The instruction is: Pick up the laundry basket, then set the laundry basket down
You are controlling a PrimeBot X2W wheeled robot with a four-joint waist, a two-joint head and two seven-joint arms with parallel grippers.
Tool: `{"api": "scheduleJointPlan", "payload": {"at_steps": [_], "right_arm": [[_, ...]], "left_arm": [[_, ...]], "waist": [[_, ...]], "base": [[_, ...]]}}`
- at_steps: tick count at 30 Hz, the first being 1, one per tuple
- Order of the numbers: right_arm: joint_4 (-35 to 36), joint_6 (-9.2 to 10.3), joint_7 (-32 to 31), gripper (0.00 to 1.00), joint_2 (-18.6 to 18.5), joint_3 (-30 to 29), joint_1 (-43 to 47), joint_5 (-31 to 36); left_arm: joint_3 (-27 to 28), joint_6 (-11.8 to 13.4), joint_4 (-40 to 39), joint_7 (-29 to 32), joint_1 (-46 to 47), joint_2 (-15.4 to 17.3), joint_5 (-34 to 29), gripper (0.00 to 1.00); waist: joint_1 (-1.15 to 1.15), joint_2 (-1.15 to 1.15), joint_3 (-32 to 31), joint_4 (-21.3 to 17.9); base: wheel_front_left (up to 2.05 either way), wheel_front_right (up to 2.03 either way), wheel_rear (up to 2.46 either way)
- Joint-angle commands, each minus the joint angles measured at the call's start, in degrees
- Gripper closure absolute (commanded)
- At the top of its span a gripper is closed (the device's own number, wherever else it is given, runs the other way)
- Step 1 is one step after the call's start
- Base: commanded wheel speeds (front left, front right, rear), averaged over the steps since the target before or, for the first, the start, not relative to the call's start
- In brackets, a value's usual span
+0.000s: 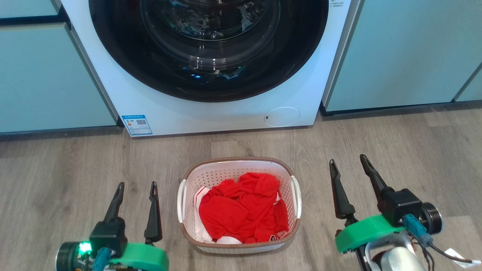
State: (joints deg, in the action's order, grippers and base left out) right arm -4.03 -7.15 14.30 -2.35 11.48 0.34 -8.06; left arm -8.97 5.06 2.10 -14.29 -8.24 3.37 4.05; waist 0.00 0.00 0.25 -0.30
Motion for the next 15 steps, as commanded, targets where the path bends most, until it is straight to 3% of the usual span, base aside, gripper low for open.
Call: {"api": "scheduleJointPlan", "payload": {"at_steps": [1,15], "right_arm": [[2.1,-0.34,0.7,0.00,-0.5,1.2,-1.9,0.4],[2.0,-0.34,0.7,0.00,-0.5,0.8,-2.3,0.5]], "left_arm": [[1.9,-0.1,-1.7,-0.7,1.5,-0.2,-0.3,0.00],[1.9,-0.2,-1.5,-0.7,2.2,-0.4,-0.1,0.00]], "waist": [[0.00,0.00,0.1,0.0],[0.00,0.00,1.7,0.2]], "base": [[0.00,0.00,0.00],[0.00,0.00,0.00]]}}
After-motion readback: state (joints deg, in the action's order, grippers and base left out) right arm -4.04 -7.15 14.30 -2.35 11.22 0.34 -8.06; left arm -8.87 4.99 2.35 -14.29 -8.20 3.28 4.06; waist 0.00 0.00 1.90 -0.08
